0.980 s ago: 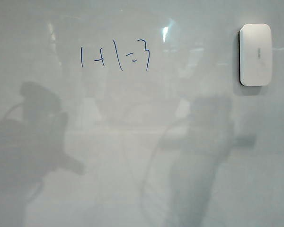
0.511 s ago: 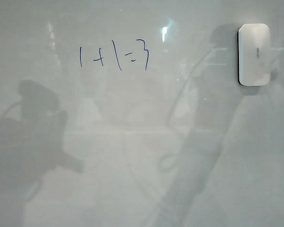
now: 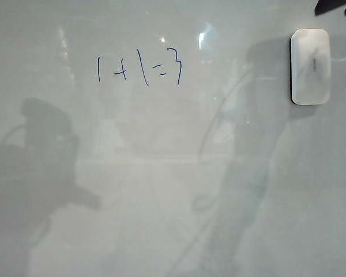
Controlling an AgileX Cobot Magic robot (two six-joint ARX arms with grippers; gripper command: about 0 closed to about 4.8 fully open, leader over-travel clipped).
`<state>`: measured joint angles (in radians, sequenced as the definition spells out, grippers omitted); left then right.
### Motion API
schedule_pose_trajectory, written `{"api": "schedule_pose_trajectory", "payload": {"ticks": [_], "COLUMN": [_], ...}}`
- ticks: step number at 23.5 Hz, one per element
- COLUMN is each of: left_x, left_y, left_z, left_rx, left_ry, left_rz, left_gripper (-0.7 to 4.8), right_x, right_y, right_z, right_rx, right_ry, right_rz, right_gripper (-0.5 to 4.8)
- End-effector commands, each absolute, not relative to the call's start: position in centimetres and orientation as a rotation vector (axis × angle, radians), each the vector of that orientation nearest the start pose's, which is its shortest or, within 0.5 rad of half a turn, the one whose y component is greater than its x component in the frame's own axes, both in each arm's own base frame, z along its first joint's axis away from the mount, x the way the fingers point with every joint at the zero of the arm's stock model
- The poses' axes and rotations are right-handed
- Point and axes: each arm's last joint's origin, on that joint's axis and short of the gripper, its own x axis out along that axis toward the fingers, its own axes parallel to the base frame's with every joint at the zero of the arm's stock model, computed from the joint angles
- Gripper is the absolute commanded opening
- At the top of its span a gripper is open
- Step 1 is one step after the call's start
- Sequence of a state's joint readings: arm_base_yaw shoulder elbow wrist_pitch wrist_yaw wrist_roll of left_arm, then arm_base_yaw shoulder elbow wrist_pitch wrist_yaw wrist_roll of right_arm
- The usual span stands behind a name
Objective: Grab the whiteboard eraser that is attached to the surface of the whiteboard and use it to clean the writing on the whiteboard.
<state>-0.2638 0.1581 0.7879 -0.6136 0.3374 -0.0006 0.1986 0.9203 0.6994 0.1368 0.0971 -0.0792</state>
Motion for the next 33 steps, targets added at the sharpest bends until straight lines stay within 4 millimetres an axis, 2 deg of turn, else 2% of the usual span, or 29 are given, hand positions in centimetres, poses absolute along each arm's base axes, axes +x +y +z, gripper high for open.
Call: {"api": "schedule_pose_trajectory", "payload": {"ticks": [1, 6, 10, 11, 13, 14, 24, 33], "left_x": [1.4, 1.5, 1.5, 1.4, 1.4, 1.4, 1.4, 1.4], "left_y": [-1.3, -1.3, -1.3, -1.3, -1.3, -1.3, -1.3, -1.3], "left_z": [34.1, 34.1, 34.1, 34.1, 34.1, 34.1, 34.0, 34.0], "left_rx": [0.000, 0.000, 0.000, 0.000, 0.000, -0.003, -0.048, -0.048], "left_ry": [-0.025, -0.024, -0.024, -0.025, -0.024, -0.023, -0.003, -0.003], "left_rz": [-0.577, -0.573, -0.573, -0.573, -0.573, -0.574, -0.577, -0.576], "left_gripper": [-0.05, -0.05, -0.05, -0.05, -0.05, -0.05, -0.05, -0.05], "right_x": [20.1, 19.4, 19.4, 19.6, 20.4, 20.6, 23.3, 24.6], "right_y": [4.8, 5.0, 5.0, 5.1, 5.3, 5.4, 6.1, 6.4], "right_z": [29.7, 27.2, 26.4, 26.3, 25.8, 25.7, 23.4, 22.1], "right_rx": [-0.069, -0.042, -0.047, -0.051, -0.049, -0.047, -0.041, -0.039], "right_ry": [-0.048, -0.130, -0.115, -0.108, -0.114, -0.120, -0.132, -0.139], "right_rz": [0.065, 0.015, 0.035, 0.053, 0.052, 0.049, 0.007, -0.023], "right_gripper": [2.86, 2.85, 2.85, 2.90, 3.65, 3.70, 3.70, 3.70]}}
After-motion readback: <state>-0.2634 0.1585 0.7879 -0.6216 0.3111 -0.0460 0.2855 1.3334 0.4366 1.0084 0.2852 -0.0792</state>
